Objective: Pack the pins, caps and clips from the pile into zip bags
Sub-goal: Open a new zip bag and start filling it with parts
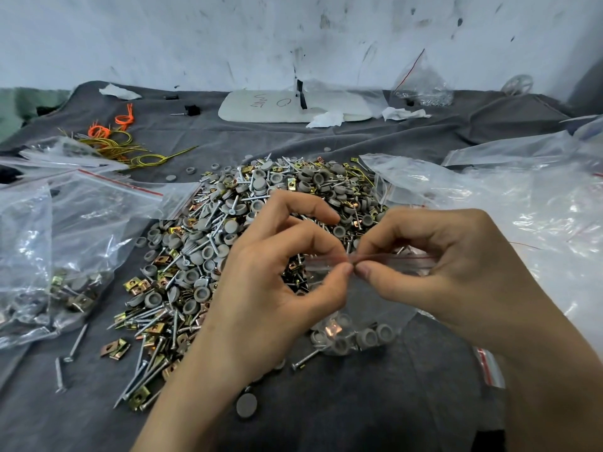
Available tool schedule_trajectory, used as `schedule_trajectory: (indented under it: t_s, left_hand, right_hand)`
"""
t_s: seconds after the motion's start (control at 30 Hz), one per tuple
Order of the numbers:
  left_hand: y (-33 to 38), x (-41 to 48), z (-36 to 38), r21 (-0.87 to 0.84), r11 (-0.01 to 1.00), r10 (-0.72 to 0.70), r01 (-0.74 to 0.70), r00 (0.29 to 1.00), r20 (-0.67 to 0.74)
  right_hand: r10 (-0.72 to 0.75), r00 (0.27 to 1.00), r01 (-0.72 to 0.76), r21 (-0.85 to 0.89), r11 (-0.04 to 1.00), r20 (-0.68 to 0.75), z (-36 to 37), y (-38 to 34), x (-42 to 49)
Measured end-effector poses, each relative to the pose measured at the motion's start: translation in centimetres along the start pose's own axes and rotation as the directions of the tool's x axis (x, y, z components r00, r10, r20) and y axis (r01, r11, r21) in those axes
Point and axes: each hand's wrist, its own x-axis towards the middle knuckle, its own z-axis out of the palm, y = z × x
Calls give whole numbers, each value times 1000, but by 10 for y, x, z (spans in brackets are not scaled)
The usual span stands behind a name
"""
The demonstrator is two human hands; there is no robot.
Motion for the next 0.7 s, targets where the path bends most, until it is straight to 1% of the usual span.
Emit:
schedule_trajectory:
  t_s: [0.2,0.27,0.33,0.43,0.57,0.7]
  left_hand:
    - [-1,1,-1,-17,1000,4,-4,1000,3]
    - [-1,1,-1,-24,1000,-6,6,1000,4]
    - [-2,1,-2,-16,1000,-12,12,1000,9]
    - [-3,1,-3,-35,999,-35,36,999,38]
    - [-8,0,-7,-119,990,-66,80,991,118]
    - [-11,-1,-11,-178,979,-68,97,985,161]
  right_hand:
    - [10,1000,-10,12,1000,3,0,3,1]
    - [42,999,-42,23,999,-1,-5,6,-1]
    - [72,997,-72,-1,997,-9,-11,10,-2]
    - [70,998,-70,-28,997,-9,-14,14,-4]
    - [53,999,-53,-9,999,12,-15,16,-5]
    - [73,997,-73,56,996,6,-20,20,-6]
